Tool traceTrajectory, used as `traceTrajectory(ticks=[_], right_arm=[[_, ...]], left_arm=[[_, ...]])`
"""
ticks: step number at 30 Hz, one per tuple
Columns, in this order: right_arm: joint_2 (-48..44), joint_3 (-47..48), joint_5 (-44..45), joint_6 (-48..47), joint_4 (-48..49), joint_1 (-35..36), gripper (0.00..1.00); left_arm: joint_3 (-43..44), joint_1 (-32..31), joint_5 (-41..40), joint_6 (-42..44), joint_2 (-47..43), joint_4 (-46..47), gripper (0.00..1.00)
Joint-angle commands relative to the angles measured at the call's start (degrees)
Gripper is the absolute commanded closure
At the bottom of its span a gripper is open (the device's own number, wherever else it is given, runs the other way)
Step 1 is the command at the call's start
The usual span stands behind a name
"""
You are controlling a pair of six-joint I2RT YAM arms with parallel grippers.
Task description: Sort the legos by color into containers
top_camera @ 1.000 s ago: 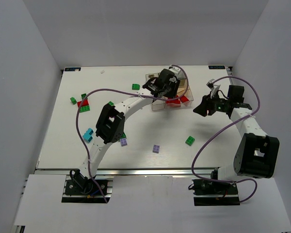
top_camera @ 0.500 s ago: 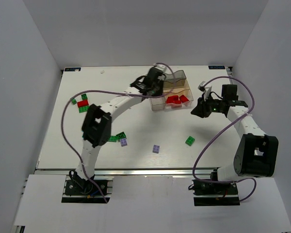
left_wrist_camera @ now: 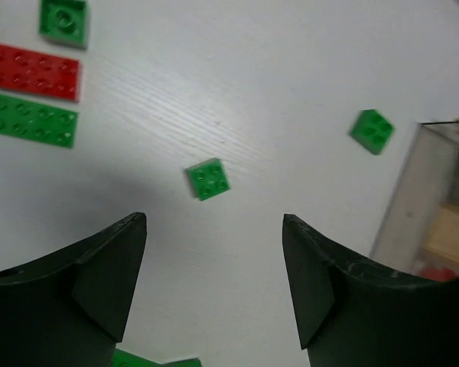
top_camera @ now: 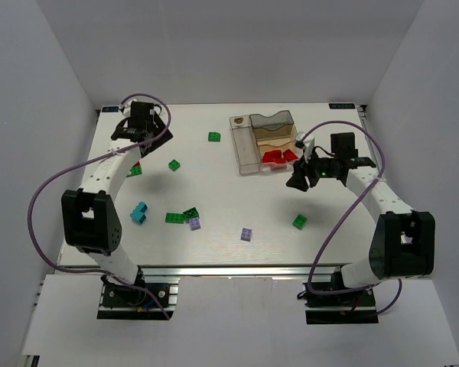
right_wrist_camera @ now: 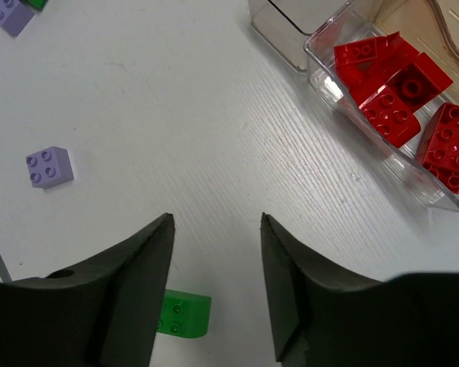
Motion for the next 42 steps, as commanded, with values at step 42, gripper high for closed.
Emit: traceTrajectory(ticks=[42], right_arm=[[-0.21,4.58,2.05,4.27,3.77,0.85,0.32]], left_arm=[[14.62,15.98,0.18,27.87,26.44,-7.14,0.02]])
